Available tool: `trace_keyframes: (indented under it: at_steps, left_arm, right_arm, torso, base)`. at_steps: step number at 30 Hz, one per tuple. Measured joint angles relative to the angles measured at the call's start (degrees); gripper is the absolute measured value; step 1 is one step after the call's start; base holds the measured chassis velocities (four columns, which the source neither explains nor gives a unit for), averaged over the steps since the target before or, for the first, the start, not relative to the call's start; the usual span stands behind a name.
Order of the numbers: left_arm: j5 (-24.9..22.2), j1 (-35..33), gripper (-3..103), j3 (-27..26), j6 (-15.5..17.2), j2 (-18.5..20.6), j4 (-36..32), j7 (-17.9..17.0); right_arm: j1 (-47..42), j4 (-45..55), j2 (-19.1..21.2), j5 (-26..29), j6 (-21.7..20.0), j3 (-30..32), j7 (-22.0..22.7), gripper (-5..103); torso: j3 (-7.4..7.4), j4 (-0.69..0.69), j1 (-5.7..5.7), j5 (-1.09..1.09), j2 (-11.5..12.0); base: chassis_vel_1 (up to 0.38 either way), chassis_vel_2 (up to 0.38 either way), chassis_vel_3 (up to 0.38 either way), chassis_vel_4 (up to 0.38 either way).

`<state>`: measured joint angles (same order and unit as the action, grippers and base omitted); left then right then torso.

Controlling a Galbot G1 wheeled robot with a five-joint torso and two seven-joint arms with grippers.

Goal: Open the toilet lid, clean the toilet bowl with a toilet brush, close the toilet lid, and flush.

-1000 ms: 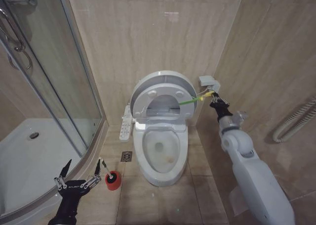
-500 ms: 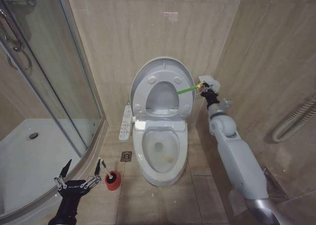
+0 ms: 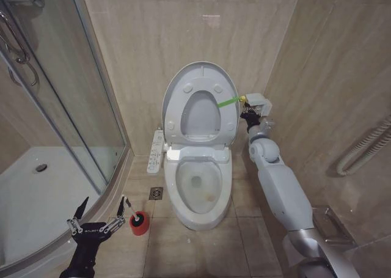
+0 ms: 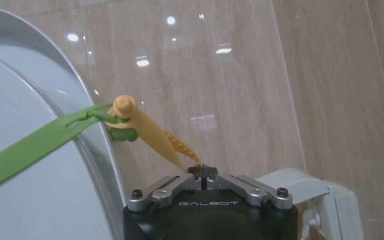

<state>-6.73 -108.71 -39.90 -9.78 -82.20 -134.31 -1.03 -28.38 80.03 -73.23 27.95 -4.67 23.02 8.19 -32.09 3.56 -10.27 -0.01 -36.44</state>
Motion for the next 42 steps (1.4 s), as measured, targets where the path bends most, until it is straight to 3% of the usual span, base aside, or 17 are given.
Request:
trace_keyframes:
  at_steps: [42]
  left_arm:
    - [0.0, 0.0, 100, 0.0, 0.0, 0.0, 0.0, 0.0]
  right_arm:
    - [-1.49, 0.71, -0.71, -2.96, -2.5, 0.53, -0.49, 0]
  torso:
    - [0.0, -0.01, 0.0, 0.01, 0.0]
  base:
    - [0.0, 0.0, 0.0, 0.0]
